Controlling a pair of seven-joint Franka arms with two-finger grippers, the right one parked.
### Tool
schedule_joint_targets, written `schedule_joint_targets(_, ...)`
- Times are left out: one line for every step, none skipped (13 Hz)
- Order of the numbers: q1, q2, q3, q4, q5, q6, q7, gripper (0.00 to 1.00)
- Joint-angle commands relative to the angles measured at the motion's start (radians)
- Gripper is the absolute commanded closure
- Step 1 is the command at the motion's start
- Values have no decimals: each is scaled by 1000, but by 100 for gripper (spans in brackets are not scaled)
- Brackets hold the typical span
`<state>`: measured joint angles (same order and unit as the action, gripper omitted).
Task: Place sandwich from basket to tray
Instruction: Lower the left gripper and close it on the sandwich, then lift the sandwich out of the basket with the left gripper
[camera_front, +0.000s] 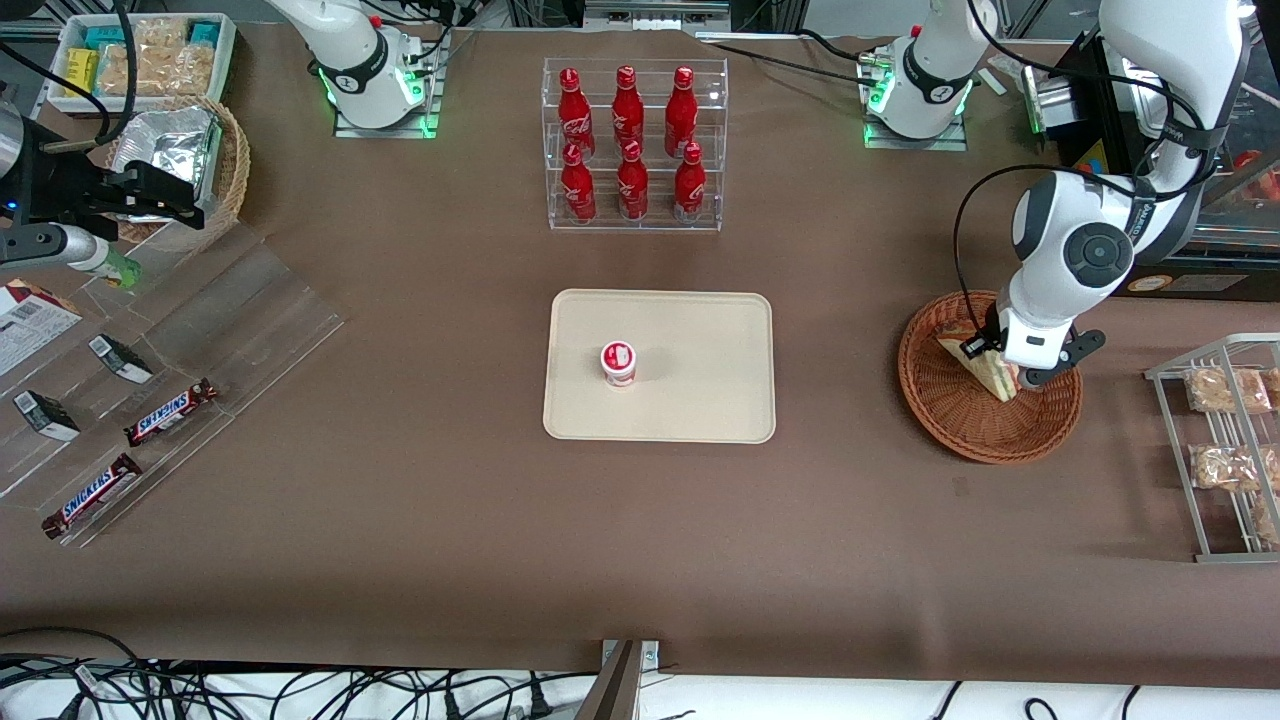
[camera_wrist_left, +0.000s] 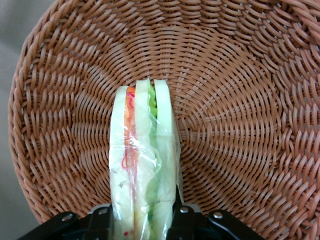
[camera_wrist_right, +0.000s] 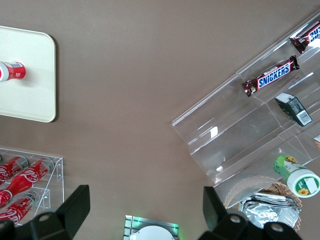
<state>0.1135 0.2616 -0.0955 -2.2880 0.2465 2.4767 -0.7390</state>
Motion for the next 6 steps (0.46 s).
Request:
schedule_joint_targets(8, -10, -4, 10, 36, -24, 10, 100)
schedule_joint_targets(8, -25, -4, 37, 36, -57, 32, 100)
schedule_joint_targets(8, -36, -4, 73, 36, -121, 68, 100)
schedule_joint_targets(6, -44, -7, 118, 31, -196, 105, 100)
schedule_joint_targets(6, -50, -19, 166, 22, -270, 150, 100)
schedule_joint_targets(5, -53, -30, 220, 19, -335, 189, 100)
